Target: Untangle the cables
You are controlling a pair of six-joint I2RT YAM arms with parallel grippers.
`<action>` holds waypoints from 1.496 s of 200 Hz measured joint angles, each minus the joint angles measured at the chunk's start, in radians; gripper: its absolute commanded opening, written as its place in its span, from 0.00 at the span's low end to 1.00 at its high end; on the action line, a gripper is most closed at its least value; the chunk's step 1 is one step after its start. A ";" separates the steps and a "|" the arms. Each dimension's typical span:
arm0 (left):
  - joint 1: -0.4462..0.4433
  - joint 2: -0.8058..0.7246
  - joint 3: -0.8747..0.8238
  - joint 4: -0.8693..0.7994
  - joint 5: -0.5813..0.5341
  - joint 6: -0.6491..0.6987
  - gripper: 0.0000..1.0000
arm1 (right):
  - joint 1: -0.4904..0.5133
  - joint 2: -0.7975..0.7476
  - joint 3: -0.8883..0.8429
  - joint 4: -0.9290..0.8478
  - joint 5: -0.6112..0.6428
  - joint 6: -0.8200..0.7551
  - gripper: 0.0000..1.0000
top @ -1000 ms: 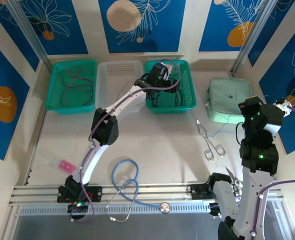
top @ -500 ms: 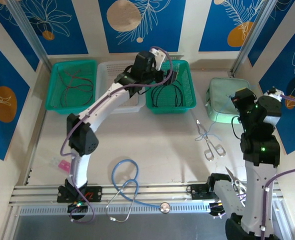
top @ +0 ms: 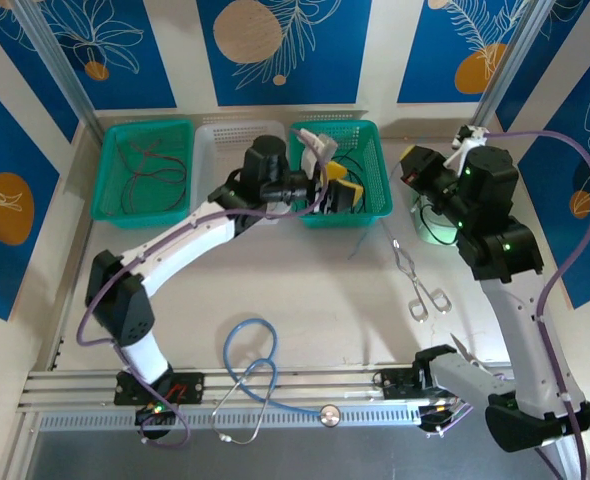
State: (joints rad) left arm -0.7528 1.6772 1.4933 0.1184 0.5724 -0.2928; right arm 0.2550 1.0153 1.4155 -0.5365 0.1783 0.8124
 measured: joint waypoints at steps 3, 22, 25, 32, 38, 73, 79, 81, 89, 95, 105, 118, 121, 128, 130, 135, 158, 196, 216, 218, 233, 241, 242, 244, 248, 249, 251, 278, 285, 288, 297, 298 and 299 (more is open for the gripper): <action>-0.002 -0.012 -0.023 0.016 0.001 -0.003 0.84 | 0.005 0.004 0.004 0.000 0.000 -0.002 0.00; -0.017 -0.073 -0.121 0.087 0.011 -0.006 0.86 | 0.040 0.032 0.024 0.003 -0.006 -0.005 0.00; -0.019 -0.079 -0.129 0.093 0.012 -0.006 0.86 | 0.047 0.036 0.027 0.004 -0.010 -0.005 0.00; -0.023 -0.084 -0.138 0.103 0.016 -0.005 0.86 | 0.058 0.043 0.035 0.003 -0.016 -0.005 0.00; -0.027 -0.085 -0.141 0.109 0.021 -0.005 0.86 | 0.069 0.050 0.044 0.001 -0.026 -0.005 0.00; -0.030 -0.091 -0.167 0.129 0.010 0.003 0.86 | 0.155 0.061 0.066 0.002 -0.051 -0.004 0.00; -0.030 -0.091 -0.169 0.129 0.006 0.003 0.83 | 0.170 0.061 0.066 0.002 -0.052 -0.004 0.00; -0.030 -0.091 -0.169 0.129 0.004 0.003 0.82 | 0.173 0.061 0.066 0.002 -0.052 -0.004 0.00; -0.030 -0.090 -0.169 0.129 0.003 0.004 0.76 | 0.188 0.062 0.066 0.002 -0.052 -0.004 0.00; -0.030 -0.090 -0.169 0.131 0.003 -0.002 0.72 | 0.197 0.062 0.066 0.002 -0.052 -0.004 0.00; -0.031 -0.089 -0.169 0.138 0.006 -0.013 0.51 | 0.204 0.062 0.066 0.002 -0.052 -0.004 0.00; -0.031 -0.080 -0.168 0.155 0.012 -0.031 0.14 | 0.208 0.062 0.066 0.003 -0.052 -0.005 0.00; -0.031 -0.077 -0.168 0.158 0.011 -0.039 0.07 | 0.209 0.063 0.066 0.003 -0.052 -0.005 0.00; -0.031 -0.069 -0.168 0.169 0.012 -0.052 0.00 | 0.209 0.064 0.066 0.005 -0.052 -0.005 0.00; -0.031 -0.066 -0.168 0.173 0.012 -0.056 0.00 | 0.209 0.064 0.066 0.005 -0.052 -0.005 0.00; -0.031 -0.060 -0.168 0.180 0.013 -0.066 0.00 | 0.209 0.065 0.066 0.006 -0.051 -0.005 0.00; -0.031 -0.047 -0.178 0.217 0.013 -0.107 0.00 | 0.209 0.070 0.066 0.005 -0.051 -0.017 0.00; -0.028 -0.047 -0.188 0.241 0.006 -0.142 0.00 | 0.192 0.066 0.066 0.006 -0.053 -0.037 0.73; -0.010 -0.051 -0.196 0.241 0.004 -0.168 0.00 | 0.140 0.050 0.057 0.002 -0.068 -0.039 0.79; -0.007 -0.053 -0.197 0.241 0.004 -0.172 0.00 | 0.134 0.048 0.056 0.001 -0.068 -0.037 0.79; 0.026 -0.066 -0.203 0.241 0.013 -0.203 0.00 | 0.039 0.010 0.016 -0.003 -0.105 -0.013 0.78; 0.047 -0.074 -0.203 0.241 0.020 -0.218 0.00 | -0.019 -0.018 -0.021 -0.002 -0.136 0.008 0.77; 0.049 -0.074 -0.203 0.241 0.021 -0.220 0.00 | -0.025 -0.020 -0.025 -0.002 -0.140 0.011 0.77; 0.055 -0.078 -0.203 0.241 0.023 -0.224 0.00 | -0.039 -0.027 -0.036 -0.003 -0.147 0.014 0.77; 0.066 -0.085 -0.203 0.239 0.025 -0.227 0.00 | -0.069 -0.042 -0.061 -0.004 -0.167 0.031 0.77; 0.068 -0.085 -0.203 0.239 0.026 -0.227 0.00 | -0.074 -0.044 -0.065 -0.004 -0.171 0.033 0.77; 0.073 -0.089 -0.203 0.238 0.027 -0.229 0.00 | -0.089 -0.051 -0.077 -0.005 -0.179 0.037 0.76; 0.118 -0.148 -0.202 0.193 0.053 -0.229 0.00 | -0.200 -0.085 -0.219 -0.018 -0.307 0.117 0.74; 0.121 -0.164 -0.201 0.177 0.061 -0.226 0.00 | -0.203 -0.079 -0.251 -0.019 -0.340 0.132 0.74; 0.122 -0.170 -0.200 0.167 0.063 -0.224 0.00 | -0.202 -0.074 -0.265 -0.019 -0.352 0.140 0.74; 0.125 -0.185 -0.192 0.140 0.069 -0.220 0.00 | -0.193 -0.055 -0.308 -0.013 -0.387 0.160 0.73; 0.125 -0.188 -0.190 0.137 0.071 -0.220 0.00 | -0.192 -0.053 -0.311 -0.013 -0.389 0.161 0.73; 0.125 -0.189 -0.189 0.134 0.071 -0.219 0.00 | -0.189 -0.049 -0.319 -0.012 -0.395 0.165 0.73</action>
State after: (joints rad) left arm -0.6277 1.4883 1.3041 0.2527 0.6434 -0.5114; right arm 0.0662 0.9661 1.0969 -0.5484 -0.2165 0.9775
